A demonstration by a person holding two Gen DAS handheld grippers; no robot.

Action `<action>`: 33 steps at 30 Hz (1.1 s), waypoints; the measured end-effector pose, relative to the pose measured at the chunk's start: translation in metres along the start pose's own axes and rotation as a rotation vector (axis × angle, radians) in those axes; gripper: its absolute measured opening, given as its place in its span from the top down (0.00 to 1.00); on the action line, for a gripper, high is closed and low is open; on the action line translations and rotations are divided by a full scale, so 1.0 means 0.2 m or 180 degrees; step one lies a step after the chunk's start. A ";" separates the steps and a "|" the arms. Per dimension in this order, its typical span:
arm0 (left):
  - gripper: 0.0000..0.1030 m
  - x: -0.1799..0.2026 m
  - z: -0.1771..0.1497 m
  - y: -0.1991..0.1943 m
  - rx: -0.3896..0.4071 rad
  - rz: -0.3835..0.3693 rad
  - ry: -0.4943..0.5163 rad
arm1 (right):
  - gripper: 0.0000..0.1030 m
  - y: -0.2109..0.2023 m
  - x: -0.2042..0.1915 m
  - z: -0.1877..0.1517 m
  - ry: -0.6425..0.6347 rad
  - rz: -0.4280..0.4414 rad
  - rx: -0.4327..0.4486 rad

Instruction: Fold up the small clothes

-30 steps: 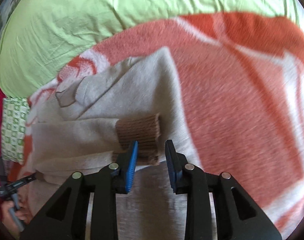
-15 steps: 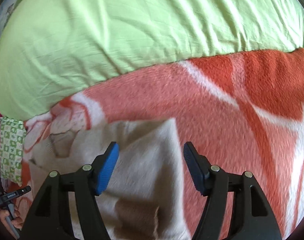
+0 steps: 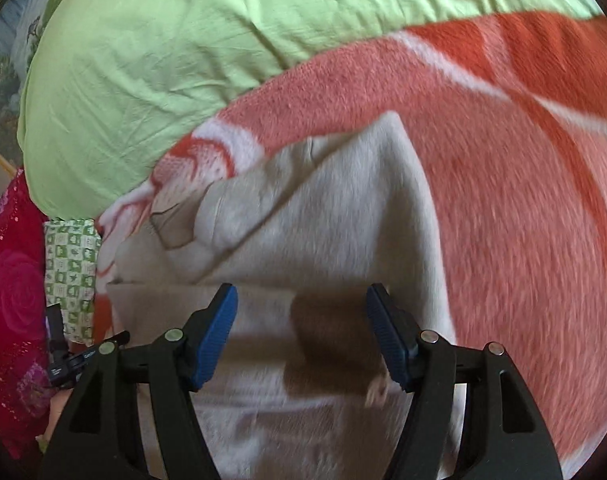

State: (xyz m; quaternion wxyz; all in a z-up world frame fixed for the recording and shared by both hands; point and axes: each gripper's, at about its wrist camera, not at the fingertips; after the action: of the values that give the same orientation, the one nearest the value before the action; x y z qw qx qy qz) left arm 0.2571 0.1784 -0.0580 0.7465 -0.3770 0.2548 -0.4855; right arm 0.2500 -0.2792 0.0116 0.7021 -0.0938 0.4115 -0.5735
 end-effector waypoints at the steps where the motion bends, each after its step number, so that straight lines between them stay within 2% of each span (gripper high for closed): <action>1: 0.49 -0.02 -0.01 -0.01 -0.0030 0.0021 -0.0014 | 0.34 -0.04 0.00 -0.02 0.0045 -0.0002 0.0020; 5: 0.47 -0.12 -0.07 -0.11 -0.0078 -0.0337 -0.0196 | 0.34 -0.17 0.00 -0.10 0.0189 -0.0046 0.0121; 7: 0.42 -0.14 -0.12 -0.19 -0.0065 -0.0505 -0.0235 | 0.34 -0.24 -0.01 -0.14 0.0226 -0.0071 0.0126; 10: 0.39 -0.16 -0.25 -0.33 -0.0113 -0.0731 -0.0255 | 0.34 -0.35 -0.03 -0.22 0.0161 -0.0108 0.0108; 12: 0.36 -0.15 -0.37 -0.40 -0.0231 -0.0899 -0.0196 | 0.34 -0.42 -0.03 -0.27 0.0111 -0.0130 0.0086; 13: 0.32 -0.15 -0.42 -0.43 -0.0296 -0.0960 -0.0148 | 0.34 -0.46 -0.03 -0.30 0.0092 -0.0147 0.0084; 15: 0.30 -0.13 -0.54 -0.49 -0.0397 -0.1091 -0.0069 | 0.34 -0.54 -0.02 -0.36 0.0079 -0.0177 0.0076; 18: 0.30 -0.12 -0.71 -0.57 -0.0547 -0.1149 0.0142 | 0.34 -0.63 -0.01 -0.44 0.0073 -0.0253 0.0077; 21: 0.30 -0.15 -0.88 -0.66 -0.0704 -0.1227 0.0193 | 0.34 -0.73 0.01 -0.53 0.0111 -0.0293 0.0084; 29: 0.25 -0.24 -1.20 -0.83 -0.0890 -0.1569 0.0086 | 0.34 -1.02 0.13 -0.76 0.0211 -0.0492 0.0098; 33: 0.23 -0.21 -1.30 -0.88 -0.0975 -0.1694 0.0070 | 0.34 -1.12 0.18 -0.85 0.0249 -0.0590 0.0084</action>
State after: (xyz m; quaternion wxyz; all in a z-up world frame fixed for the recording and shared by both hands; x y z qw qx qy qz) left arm -0.0469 0.0916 -0.0672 0.5247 -0.5334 0.2255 -0.6239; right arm -0.0302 -0.3262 0.0203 0.6307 -0.0997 0.4205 -0.6446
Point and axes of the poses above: each gripper's, at about its wrist camera, not at the fingertips, and y roughly the way its jaws point, x to its right, z to its top, and after that the axes turned 13 degrees about x, right-handed
